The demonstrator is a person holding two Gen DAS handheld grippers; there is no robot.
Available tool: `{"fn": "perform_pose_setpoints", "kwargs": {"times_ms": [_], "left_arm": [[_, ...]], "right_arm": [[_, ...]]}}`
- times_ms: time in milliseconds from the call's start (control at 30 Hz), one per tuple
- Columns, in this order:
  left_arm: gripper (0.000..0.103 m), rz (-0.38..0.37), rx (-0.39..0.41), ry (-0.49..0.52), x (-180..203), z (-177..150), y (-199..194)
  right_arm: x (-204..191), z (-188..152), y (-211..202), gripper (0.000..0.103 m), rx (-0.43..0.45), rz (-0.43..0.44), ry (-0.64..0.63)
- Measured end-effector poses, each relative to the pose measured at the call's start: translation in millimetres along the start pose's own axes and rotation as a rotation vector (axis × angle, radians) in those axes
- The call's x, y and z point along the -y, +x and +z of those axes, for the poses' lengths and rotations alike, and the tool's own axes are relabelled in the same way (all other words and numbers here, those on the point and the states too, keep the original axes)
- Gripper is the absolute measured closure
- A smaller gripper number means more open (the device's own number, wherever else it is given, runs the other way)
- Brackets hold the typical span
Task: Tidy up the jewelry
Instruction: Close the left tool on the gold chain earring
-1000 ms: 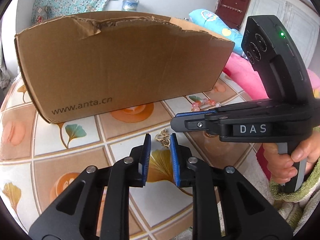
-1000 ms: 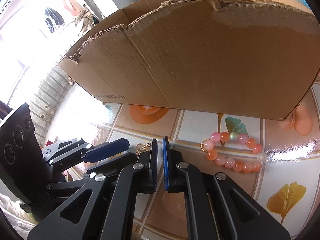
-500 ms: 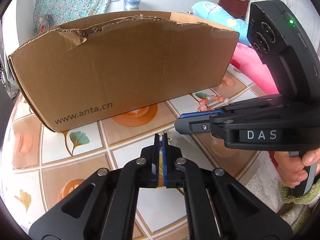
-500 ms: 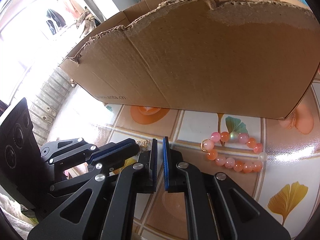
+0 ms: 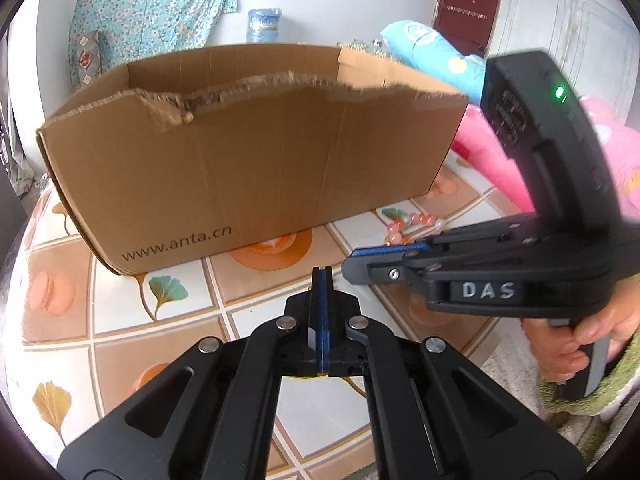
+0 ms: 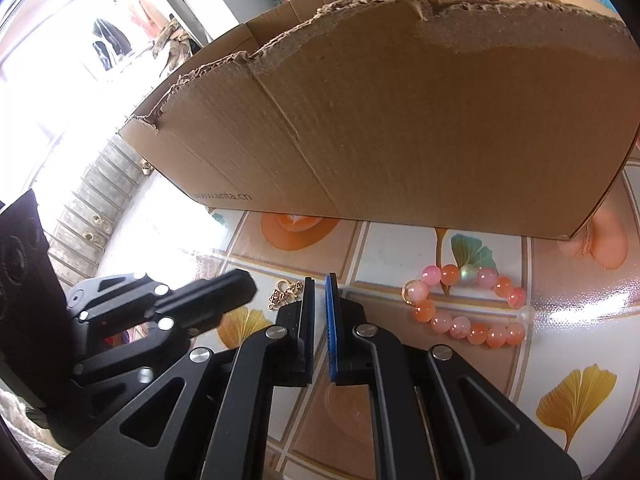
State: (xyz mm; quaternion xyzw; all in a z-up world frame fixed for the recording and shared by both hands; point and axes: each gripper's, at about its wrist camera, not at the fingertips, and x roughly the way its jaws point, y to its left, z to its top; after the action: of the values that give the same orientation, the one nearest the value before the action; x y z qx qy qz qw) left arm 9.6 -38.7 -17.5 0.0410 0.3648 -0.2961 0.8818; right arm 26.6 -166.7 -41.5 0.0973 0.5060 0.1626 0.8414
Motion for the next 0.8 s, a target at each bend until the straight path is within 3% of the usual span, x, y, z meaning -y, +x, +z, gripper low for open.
{"fn": "perform_pose_setpoints", "kwargs": {"times_ms": [333, 567, 800], "left_arm": [[0.103, -0.043, 0.100, -0.081, -21.0, 10.2, -36.2], [0.103, 0.002, 0.065, -0.134, -39.2, 2.2, -29.2], [0.099, -0.086, 0.005, -0.128, -26.5, -7.0, -14.9]], "right_arm": [[0.0, 1.0, 0.9, 0.097, -0.001, -0.001, 0.000], [-1.9, 0.9, 1.0, 0.097, 0.000, -0.011, -0.003], [-7.6, 3.2, 2.2, 0.097, -0.002, -0.020, 0.001]]}}
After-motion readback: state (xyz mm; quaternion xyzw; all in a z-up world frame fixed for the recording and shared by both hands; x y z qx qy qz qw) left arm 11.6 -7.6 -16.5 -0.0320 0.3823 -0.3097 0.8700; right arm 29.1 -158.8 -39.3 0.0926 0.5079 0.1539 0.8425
